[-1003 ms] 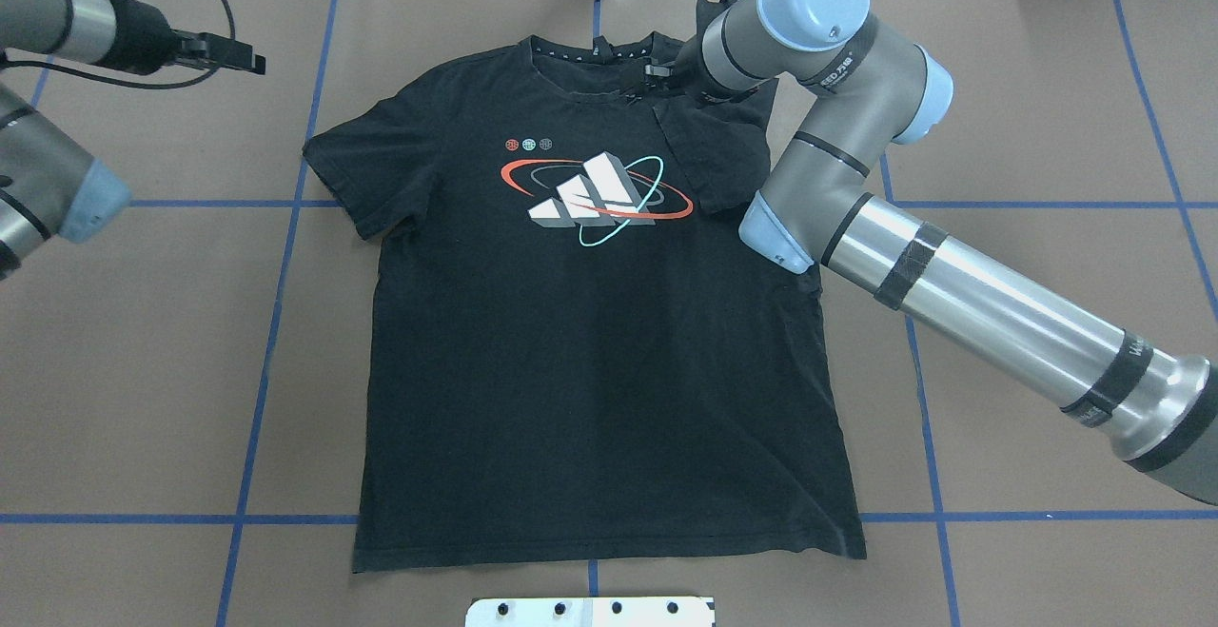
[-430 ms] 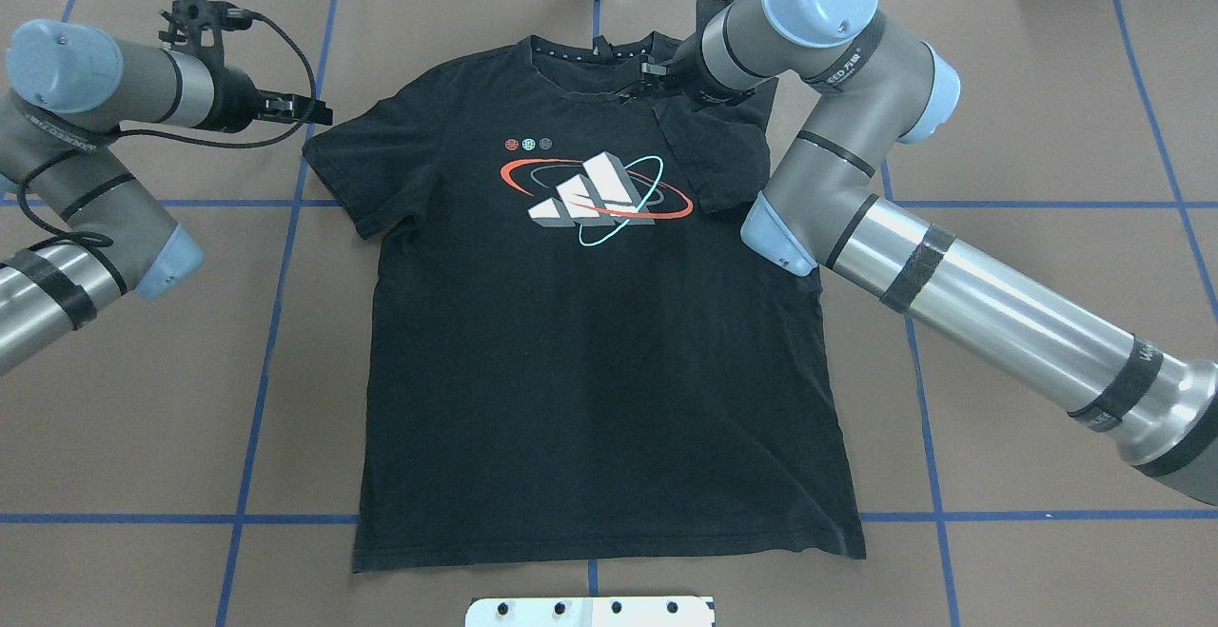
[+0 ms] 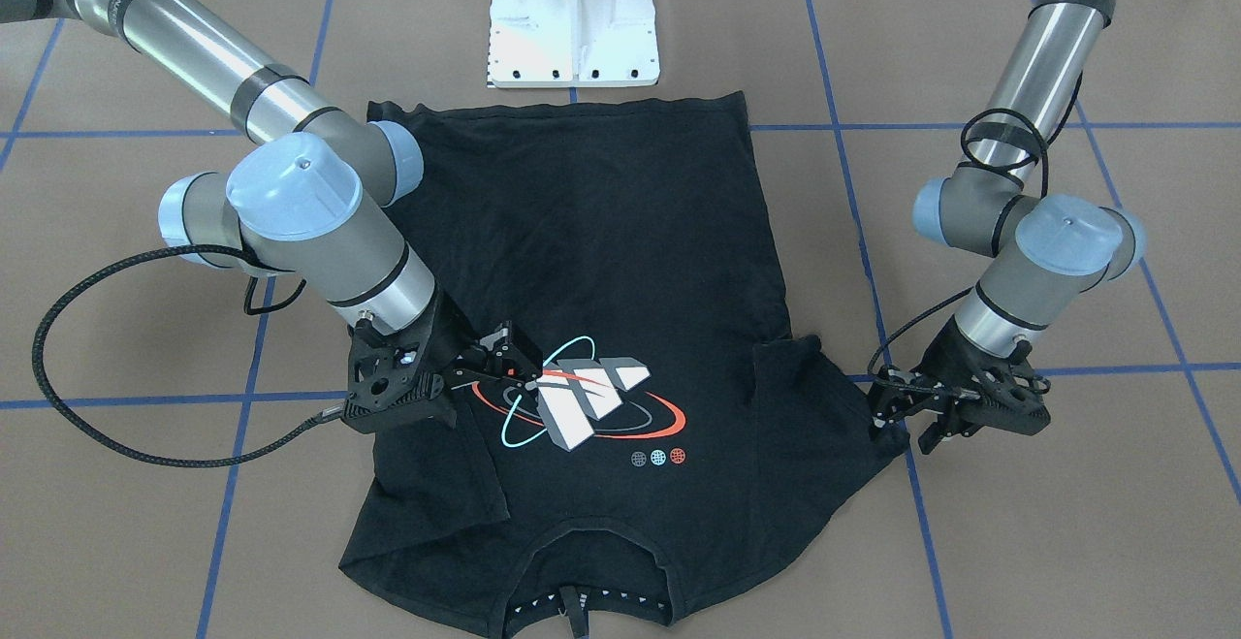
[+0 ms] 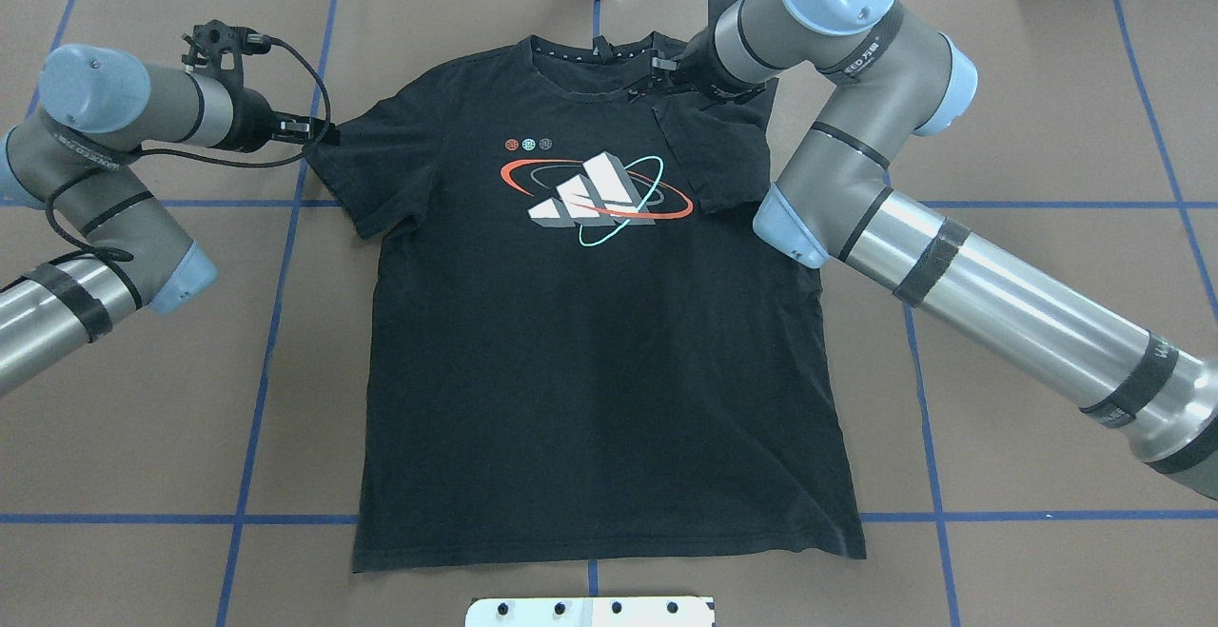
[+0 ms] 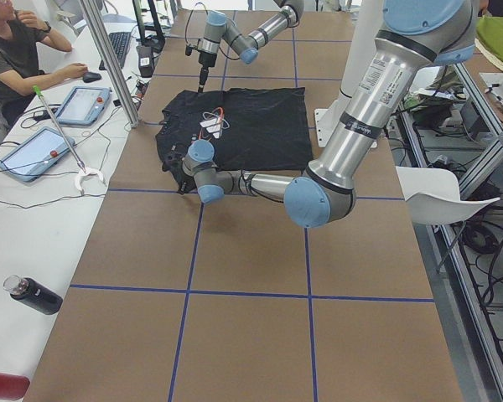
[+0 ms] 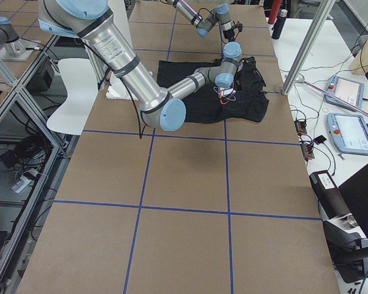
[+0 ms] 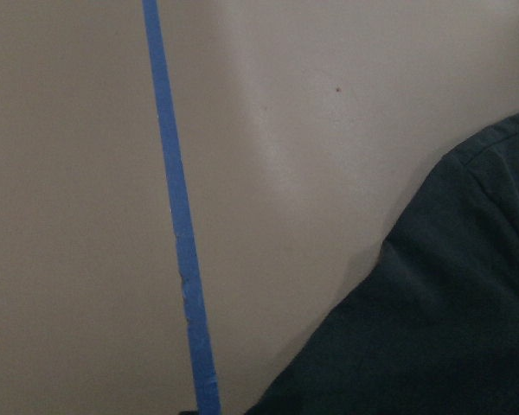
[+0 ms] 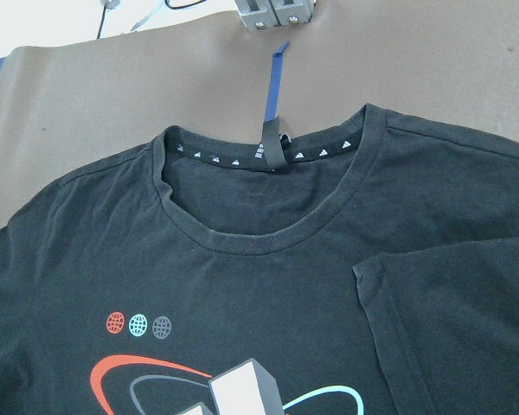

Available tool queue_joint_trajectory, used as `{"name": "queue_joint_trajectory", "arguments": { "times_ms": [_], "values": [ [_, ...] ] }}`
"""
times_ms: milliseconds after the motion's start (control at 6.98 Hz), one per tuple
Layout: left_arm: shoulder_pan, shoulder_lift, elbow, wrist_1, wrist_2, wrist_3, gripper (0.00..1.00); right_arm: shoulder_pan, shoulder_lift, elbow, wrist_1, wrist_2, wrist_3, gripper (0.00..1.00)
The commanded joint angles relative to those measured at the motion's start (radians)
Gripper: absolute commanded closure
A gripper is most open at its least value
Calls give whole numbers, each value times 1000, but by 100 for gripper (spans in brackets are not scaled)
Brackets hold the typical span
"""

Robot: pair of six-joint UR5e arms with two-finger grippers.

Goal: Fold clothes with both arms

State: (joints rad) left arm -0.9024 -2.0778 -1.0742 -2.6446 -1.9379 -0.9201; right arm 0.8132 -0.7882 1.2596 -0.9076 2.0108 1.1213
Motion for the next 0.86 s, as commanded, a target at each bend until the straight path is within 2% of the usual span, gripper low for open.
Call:
{"name": "queue_joint_trajectory", "arguments": {
  "times_ms": [0,287,716],
  "values": [
    [0,-7,14,2,1,6,34,15,-47,47,-2,37,0,0],
    [0,-7,14,0,-1,6,44,29,-86,150,-104,86,-1,0],
    [0,-7,14,3,-1,9,61,34,-89,164,-120,86,-2,0]
  ]
}}
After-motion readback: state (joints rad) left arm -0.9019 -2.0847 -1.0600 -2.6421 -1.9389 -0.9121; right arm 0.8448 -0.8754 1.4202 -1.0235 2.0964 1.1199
